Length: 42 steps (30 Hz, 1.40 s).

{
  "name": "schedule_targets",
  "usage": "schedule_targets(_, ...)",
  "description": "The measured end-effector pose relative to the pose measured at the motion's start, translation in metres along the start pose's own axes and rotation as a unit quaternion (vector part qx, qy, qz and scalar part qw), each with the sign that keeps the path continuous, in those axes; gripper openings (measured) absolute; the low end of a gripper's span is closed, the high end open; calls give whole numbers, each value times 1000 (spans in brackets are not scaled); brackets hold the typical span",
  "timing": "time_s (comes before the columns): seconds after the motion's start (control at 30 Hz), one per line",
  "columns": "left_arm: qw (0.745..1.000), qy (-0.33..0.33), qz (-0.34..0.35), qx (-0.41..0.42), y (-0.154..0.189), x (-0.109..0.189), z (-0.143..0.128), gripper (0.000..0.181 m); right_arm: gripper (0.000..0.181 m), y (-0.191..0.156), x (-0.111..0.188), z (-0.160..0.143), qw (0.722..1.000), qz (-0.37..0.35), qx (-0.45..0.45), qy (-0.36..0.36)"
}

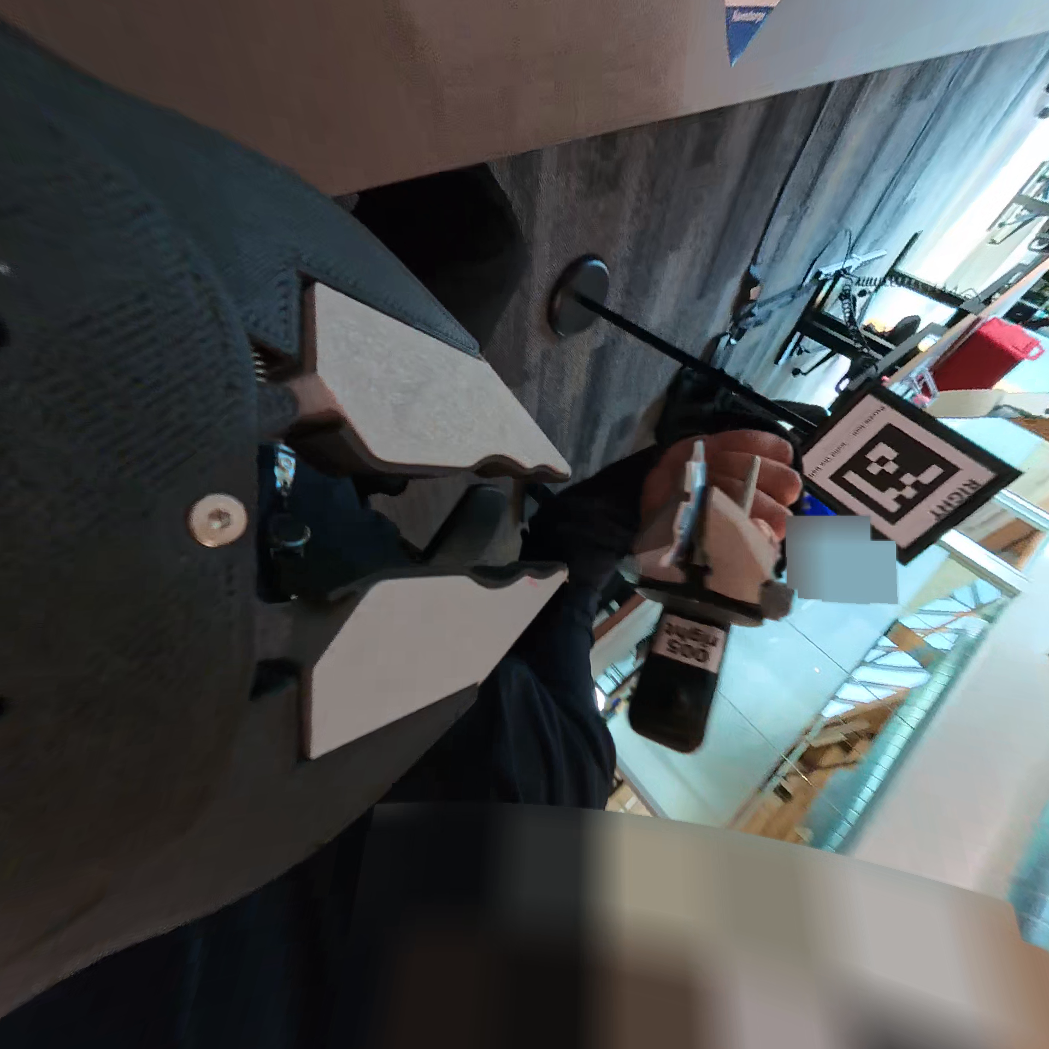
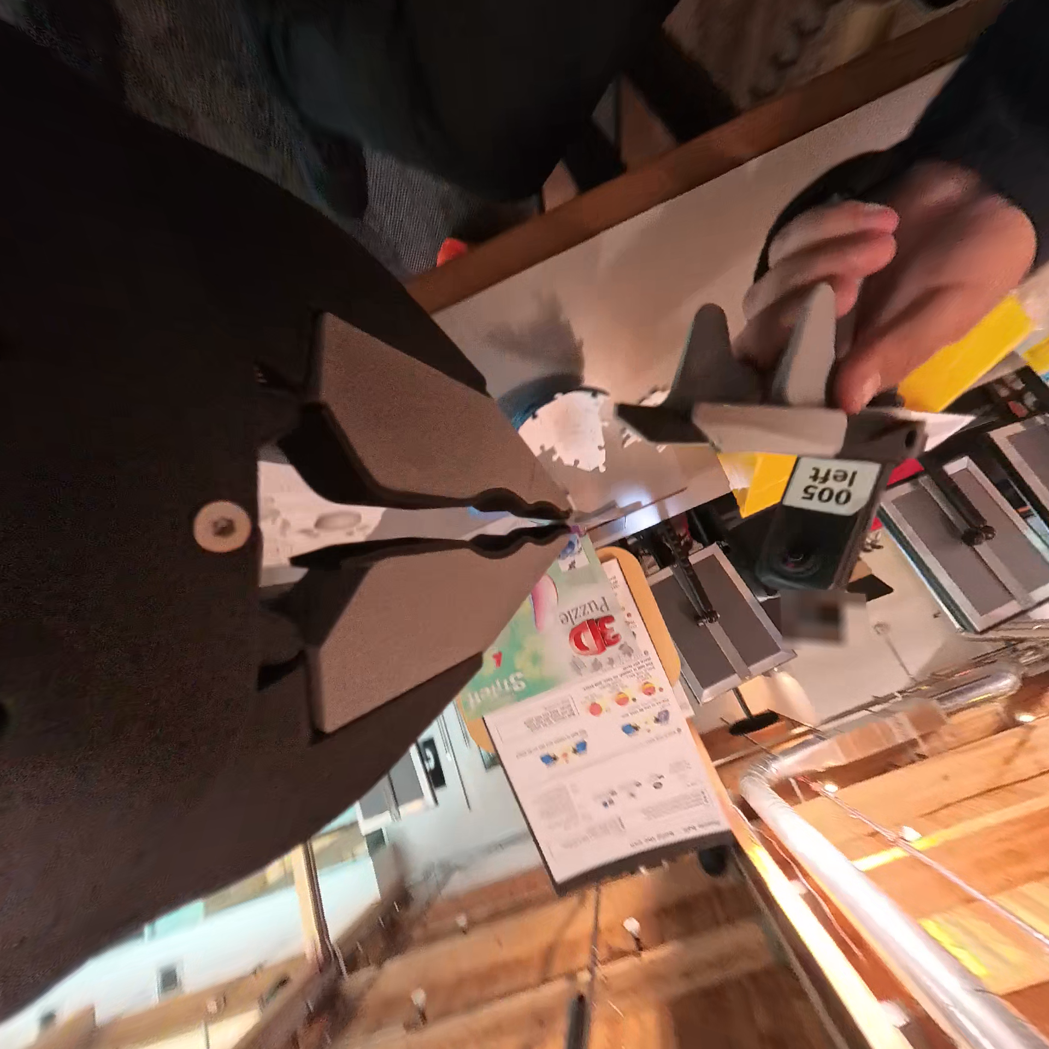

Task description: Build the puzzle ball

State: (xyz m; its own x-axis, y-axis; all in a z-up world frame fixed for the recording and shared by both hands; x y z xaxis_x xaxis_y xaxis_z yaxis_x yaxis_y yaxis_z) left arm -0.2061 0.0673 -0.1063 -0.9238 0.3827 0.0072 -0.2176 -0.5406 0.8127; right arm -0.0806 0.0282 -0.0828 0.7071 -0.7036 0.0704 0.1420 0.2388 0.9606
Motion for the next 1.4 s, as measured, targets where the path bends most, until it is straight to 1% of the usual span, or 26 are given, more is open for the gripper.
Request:
schedule_targets(0.1, 999, 6, -19, 48, -16, 1, 26, 29, 0, 0, -16, -22, 999, -3, 47, 11)
schedule_targets(0.2, 996, 18, -23, 80, -32, 0, 48, 36, 0, 1, -37, -50, 995, -1, 98, 19)
schedule_targets(0.27, 995, 41, -22, 87, -39, 3, 61, 36, 0, 0, -51, -64, 990, -6, 140, 27)
schedule_targets(0.37, 992, 83, -5, 94, -53, 11, 75, 36, 0, 0, -70, -74, 984, -8, 171, 53)
schedule_targets(0.43, 989, 108, 11, 103, -62, 16, 80, 28, 0, 5, -82, -75, 982, -17, 178, 66)
schedule_targets(0.47, 988, 116, 7, 100, -62, 18, 81, 16, 0, 8, -87, -75, 981, -22, 181, 68)
schedule_targets(0.5, 988, 127, 2, 92, -61, 22, 83, 9, 0, 9, -92, -75, 980, -23, 187, 66)
schedule_targets(0.53, 987, 136, 12, 89, -62, 27, 84, 5, 0, 10, -98, -75, 979, -26, 195, 62)
schedule_targets(0.57, 987, 136, 28, 81, -62, 32, 84, 1, 1, 9, -103, -74, 977, -31, 203, 61)
schedule_targets(0.63, 988, 124, 73, 62, -63, 41, 82, 0, 3, 5, -110, -71, 972, -44, 218, 70)
schedule_targets(0.7, 986, 103, 130, 23, -64, 52, 80, 0, 2, -1, -116, -71, 971, -54, 220, 78)
schedule_targets(0.73, 982, 92, 166, -7, -64, 58, 81, 0, 1, -3, -118, -74, 974, -52, 205, 82)
schedule_targets(0.8, 965, 65, 245, -70, -65, 73, 82, 0, 0, -2, -123, -83, 986, -28, 131, 95)
schedule_targets(0.83, 953, 50, 279, -108, -64, 81, 83, 0, 0, 1, -125, -89, 992, -6, 74, 101)
schedule_targets(0.87, 935, 32, 315, -159, -62, 87, 84, 0, 0, 5, -128, -94, 994, 23, 8, 107)
schedule_targets(0.9, 911, 6, 347, -221, -58, 92, 84, 0, 3, 9, -132, -100, 990, 58, -61, 111)
schedule_targets(0.93, 881, -30, 373, -289, -54, 94, 82, 0, 10, 14, -136, -104, 980, 97, -131, 115)
schedule_targets(0.97, 841, -70, 404, -354, -52, 96, 79, 0, 16, 18, -141, -108, 963, 134, -200, 118)
schedule_targets(1.03, 740, -133, 469, -463, -53, 100, 79, 0, 21, 23, -150, -112, 916, 210, -318, 121)
schedule_targets(1.07, 691, -149, 496, -505, -53, 101, 81, 0, 30, 25, -152, -110, 887, 250, -365, 135)
schedule_targets(1.1, 650, -163, 509, -541, -52, 100, 83, 0, 31, 26, -154, -106, 856, 287, -403, 150)
schedule_targets(1.17, 585, -182, 509, -605, -46, 92, 84, 0, 30, 30, -157, -98, 806, 341, -450, 177)
schedule_targets(1.2, 541, -194, 511, -639, -44, 89, 85, 0, 31, 31, -158, -94, 783, 366, -467, 187)
schedule_targets(1.3, 363, -265, 520, -726, -46, 82, 81, 0, 32, 36, -163, -92, 721, 428, -510, 194)
schedule_targets(1.33, 313, -285, 516, -744, -46, 79, 78, 0, 31, 38, -163, -93, 699, 449, -521, 196)
schedule_targets(1.4, 229, -305, 495, -780, -45, 73, 71, 0, 32, 39, -162, -93, 663, 490, -529, 201)
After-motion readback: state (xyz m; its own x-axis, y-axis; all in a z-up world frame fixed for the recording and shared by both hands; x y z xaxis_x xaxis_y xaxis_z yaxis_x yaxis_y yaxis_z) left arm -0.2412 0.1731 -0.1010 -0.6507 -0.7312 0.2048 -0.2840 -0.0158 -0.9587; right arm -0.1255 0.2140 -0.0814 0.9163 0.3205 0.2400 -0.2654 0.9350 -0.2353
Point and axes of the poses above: each gripper's, where its closed fingertips meet, x back along the fingers, z out of its top, y = z × x across the jaws, the point moved 6 cm from there along x, back along the fingers, and after that the axes turned 13 degrees about x, right-handed, at the moved point
